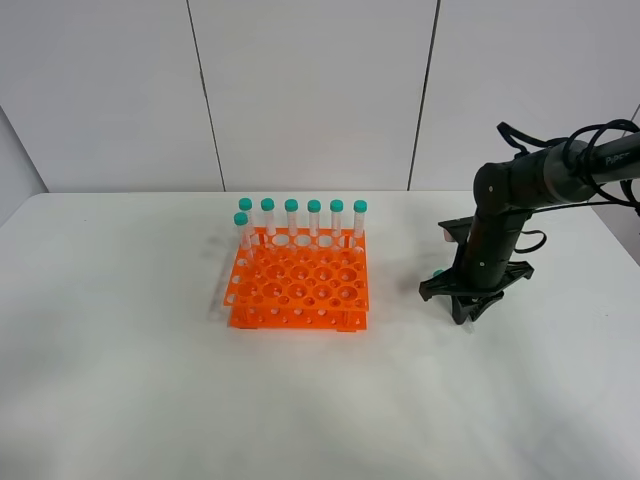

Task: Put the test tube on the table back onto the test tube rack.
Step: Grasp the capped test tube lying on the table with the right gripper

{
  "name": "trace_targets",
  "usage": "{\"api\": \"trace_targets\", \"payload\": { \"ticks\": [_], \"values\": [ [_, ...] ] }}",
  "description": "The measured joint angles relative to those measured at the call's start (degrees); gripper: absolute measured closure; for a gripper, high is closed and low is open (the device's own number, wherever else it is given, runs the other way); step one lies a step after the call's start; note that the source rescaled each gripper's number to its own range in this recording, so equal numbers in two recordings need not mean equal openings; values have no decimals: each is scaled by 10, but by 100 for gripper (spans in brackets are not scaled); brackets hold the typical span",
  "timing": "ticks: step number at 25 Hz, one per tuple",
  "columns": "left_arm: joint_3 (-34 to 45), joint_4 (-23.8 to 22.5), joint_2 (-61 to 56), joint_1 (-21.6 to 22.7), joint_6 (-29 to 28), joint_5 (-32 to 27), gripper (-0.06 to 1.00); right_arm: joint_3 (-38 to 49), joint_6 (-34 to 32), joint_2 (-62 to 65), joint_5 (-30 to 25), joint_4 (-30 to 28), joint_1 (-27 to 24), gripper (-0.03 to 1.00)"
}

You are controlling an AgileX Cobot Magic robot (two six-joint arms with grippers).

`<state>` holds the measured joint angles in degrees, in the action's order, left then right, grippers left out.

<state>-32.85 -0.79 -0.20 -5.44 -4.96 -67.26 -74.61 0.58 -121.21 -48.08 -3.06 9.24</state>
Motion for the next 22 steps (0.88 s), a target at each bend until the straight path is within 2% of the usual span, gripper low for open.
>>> {"api": "trace_targets", "payload": {
  "ticks": [12, 22],
  "values": [
    [0, 0, 0, 0, 0, 0, 34, 0, 14, 2, 7, -9, 0, 95],
    [0, 0, 0, 0, 0, 0, 34, -4, 33, 82, 27, -7, 0, 95]
  ]
}}
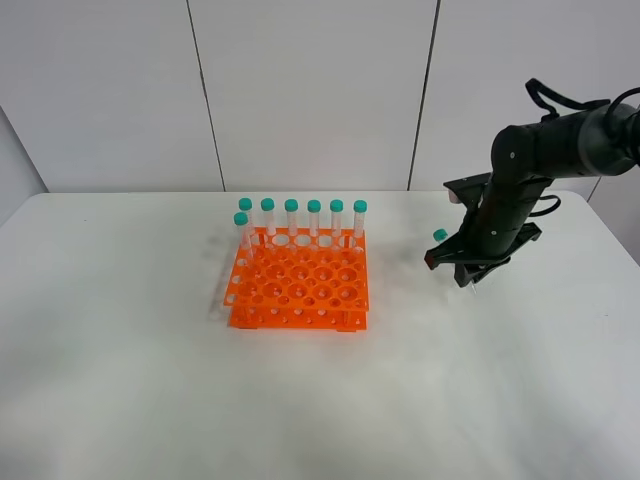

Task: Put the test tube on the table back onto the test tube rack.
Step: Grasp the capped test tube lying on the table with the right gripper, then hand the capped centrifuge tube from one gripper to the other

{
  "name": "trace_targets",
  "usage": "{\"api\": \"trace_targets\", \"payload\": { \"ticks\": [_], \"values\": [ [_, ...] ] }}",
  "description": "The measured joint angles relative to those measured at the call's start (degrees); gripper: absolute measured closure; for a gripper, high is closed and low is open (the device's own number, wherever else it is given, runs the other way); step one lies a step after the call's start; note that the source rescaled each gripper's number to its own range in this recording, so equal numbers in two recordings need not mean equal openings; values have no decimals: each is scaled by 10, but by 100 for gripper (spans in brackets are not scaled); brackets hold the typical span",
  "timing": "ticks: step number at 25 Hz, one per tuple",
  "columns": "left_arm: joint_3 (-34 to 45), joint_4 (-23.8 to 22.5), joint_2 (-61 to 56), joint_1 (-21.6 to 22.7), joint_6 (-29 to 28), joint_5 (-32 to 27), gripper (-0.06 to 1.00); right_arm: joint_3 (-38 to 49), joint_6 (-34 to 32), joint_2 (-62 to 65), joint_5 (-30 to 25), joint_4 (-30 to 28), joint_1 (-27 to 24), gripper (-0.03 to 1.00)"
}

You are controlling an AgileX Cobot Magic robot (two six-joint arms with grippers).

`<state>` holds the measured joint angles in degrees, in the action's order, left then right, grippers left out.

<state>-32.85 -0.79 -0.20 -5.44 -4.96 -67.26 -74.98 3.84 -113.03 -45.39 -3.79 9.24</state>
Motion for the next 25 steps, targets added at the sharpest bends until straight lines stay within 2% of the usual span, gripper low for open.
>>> {"api": "trace_targets", "payload": {
  "ticks": [7, 16, 22, 25],
  "values": [
    [0, 0, 0, 0, 0, 0, 34, 0, 21, 64, 4, 17, 0, 95],
    [0, 0, 0, 0, 0, 0, 34, 0, 100, 147, 47, 125, 0, 95],
    [0, 0, 0, 0, 0, 0, 34, 0, 130, 168, 31, 120, 5, 95],
    [0, 0, 0, 0, 0, 0, 34, 0, 133, 176, 50, 91, 36, 95]
  ]
}}
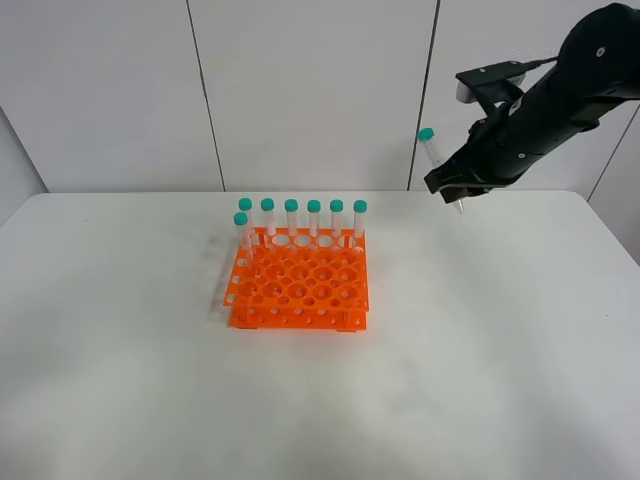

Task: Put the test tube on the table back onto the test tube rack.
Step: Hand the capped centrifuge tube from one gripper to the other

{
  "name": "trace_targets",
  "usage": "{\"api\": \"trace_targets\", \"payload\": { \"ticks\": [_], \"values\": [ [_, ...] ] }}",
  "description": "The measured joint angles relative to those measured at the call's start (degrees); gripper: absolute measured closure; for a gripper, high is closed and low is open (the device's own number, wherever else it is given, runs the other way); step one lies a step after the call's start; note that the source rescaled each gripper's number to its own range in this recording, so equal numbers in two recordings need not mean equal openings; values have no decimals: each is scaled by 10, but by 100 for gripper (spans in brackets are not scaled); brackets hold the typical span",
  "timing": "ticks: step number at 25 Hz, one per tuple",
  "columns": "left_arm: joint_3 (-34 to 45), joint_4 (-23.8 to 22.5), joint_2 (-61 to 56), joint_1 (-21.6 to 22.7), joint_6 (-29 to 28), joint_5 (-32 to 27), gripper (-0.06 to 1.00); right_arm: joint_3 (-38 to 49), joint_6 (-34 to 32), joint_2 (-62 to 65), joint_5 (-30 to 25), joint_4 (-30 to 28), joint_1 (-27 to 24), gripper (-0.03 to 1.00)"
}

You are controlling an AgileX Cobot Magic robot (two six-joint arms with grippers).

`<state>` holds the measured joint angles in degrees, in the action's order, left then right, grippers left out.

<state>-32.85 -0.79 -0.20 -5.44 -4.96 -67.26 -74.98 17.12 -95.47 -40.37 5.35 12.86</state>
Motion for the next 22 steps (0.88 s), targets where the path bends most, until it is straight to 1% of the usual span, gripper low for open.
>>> {"api": "trace_targets", "payload": {
  "ticks": [2, 5, 7, 9, 16, 20, 22],
  "values": [
    [0, 0, 0, 0, 0, 0, 34, 0, 0, 5, 26, -17, 37, 95],
    [0, 0, 0, 0, 0, 0, 34, 0, -10, 6, 80, -38, 99, 95],
    [0, 0, 0, 0, 0, 0, 34, 0, -18, 6, 119, -40, 132, 95],
    [0, 0, 0, 0, 0, 0, 34, 0, -23, 6, 162, -29, 167, 95],
    [0, 0, 0, 0, 0, 0, 34, 15, 11, 7, 276, 31, 242, 95],
    [0, 0, 0, 0, 0, 0, 34, 58, 15, 15, 336, 39, 264, 95],
    [0, 0, 0, 0, 0, 0, 34, 94, 15, 23, 380, 39, 272, 95]
  ]
}}
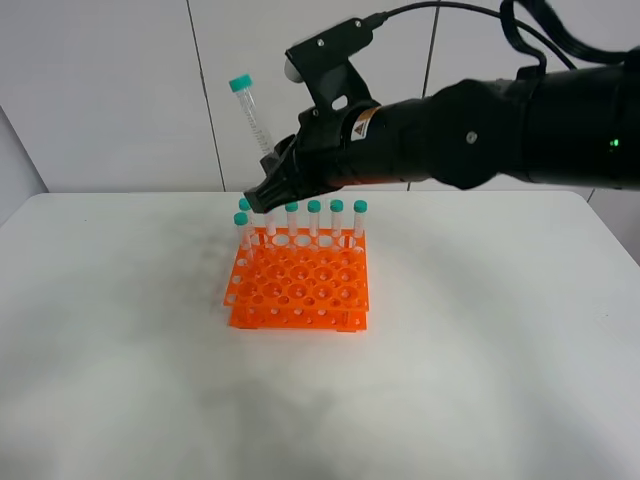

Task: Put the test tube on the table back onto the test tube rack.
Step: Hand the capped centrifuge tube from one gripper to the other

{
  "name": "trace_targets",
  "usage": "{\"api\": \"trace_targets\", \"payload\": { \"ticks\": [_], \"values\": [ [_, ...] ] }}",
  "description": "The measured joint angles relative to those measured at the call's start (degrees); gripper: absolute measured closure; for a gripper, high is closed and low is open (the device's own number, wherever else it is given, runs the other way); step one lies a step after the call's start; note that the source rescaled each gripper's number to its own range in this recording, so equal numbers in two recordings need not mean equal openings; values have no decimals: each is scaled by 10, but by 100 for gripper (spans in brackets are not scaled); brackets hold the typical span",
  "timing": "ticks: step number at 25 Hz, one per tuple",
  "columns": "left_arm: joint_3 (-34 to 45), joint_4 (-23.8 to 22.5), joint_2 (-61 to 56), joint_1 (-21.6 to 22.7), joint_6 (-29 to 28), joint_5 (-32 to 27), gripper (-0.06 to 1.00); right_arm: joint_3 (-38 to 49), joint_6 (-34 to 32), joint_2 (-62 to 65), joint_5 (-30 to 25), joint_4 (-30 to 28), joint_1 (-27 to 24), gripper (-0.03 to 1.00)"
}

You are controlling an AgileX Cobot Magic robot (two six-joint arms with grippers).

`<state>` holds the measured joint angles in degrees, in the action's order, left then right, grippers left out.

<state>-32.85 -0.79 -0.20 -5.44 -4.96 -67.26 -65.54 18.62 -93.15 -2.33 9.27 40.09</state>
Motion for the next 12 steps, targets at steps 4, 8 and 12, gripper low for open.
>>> {"api": "trace_targets", "payload": {
  "ticks": [4, 8, 12],
  "values": [
    [0, 0, 0, 0, 0, 0, 34, 70, -1, 23, 70, 3, 2, 95],
    [0, 0, 0, 0, 0, 0, 34, 126, -6, 44, 131, 4, 2, 95],
    [0, 0, 0, 0, 0, 0, 34, 183, -40, 63, 217, -9, 2, 95]
  ]
}}
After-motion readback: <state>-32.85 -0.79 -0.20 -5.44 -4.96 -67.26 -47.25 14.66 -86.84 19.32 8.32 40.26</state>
